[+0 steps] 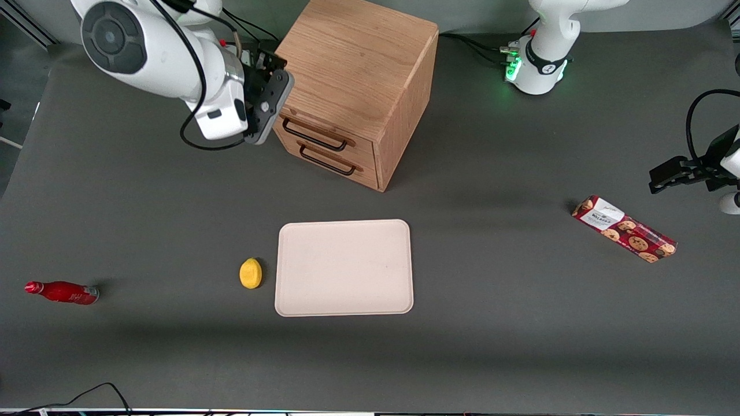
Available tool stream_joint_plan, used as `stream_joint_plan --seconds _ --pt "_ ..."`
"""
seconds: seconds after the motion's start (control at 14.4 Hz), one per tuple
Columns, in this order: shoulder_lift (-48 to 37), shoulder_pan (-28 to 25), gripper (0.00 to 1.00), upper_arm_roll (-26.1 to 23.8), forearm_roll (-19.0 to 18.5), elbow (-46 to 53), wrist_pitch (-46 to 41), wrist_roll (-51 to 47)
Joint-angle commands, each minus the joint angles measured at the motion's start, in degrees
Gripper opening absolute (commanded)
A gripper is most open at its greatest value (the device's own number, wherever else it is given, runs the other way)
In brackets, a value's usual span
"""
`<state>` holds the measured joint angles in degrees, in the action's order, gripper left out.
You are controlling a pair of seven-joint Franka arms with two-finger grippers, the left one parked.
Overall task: Open upper drawer
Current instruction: 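Move the right gripper toward the upper drawer's black handle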
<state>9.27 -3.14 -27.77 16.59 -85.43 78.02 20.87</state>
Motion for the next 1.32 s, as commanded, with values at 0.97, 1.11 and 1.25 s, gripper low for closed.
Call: stream_joint_plan --seconds 0.97,1.11,1.25 --pt "6.99 -2.83 1.0 -0.71 -5.34 -11.16 18.12 -0.13" --pt "6.99 -2.83 1.0 -0.71 -5.34 -12.47 19.79 -0.13" --pt "7.34 -3.01 1.0 -0.71 -4.99 -13.09 20.15 -0.39"
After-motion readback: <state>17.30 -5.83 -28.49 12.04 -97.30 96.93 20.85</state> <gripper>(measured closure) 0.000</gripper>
